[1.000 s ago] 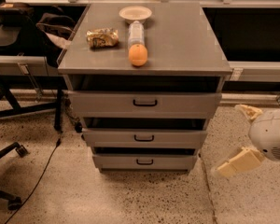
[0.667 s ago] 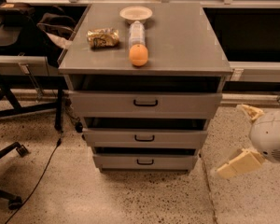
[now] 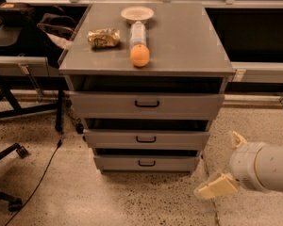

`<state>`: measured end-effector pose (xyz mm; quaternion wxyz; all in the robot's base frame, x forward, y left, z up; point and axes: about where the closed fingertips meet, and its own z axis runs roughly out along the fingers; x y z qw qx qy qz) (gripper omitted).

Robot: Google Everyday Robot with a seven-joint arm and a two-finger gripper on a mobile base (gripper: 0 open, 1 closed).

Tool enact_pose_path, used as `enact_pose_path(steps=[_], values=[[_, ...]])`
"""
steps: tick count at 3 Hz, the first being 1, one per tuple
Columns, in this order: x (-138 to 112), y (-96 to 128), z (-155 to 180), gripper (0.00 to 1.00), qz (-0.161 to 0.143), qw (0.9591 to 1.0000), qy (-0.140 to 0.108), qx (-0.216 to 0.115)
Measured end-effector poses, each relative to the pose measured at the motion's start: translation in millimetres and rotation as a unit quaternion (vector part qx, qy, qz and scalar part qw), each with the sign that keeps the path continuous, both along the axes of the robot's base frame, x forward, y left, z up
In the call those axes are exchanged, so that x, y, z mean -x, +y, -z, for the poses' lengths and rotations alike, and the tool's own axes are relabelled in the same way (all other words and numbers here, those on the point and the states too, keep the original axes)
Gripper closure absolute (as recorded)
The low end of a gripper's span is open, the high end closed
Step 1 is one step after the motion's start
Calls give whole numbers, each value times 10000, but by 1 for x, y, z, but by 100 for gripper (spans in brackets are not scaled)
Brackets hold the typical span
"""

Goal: Open middle drawer

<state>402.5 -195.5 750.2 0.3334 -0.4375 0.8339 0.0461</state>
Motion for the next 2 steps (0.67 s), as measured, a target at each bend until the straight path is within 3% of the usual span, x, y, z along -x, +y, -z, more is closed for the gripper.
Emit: enact_pose_path(steps=[2], values=[[-15,13,62,0,53,9991,397,-132]])
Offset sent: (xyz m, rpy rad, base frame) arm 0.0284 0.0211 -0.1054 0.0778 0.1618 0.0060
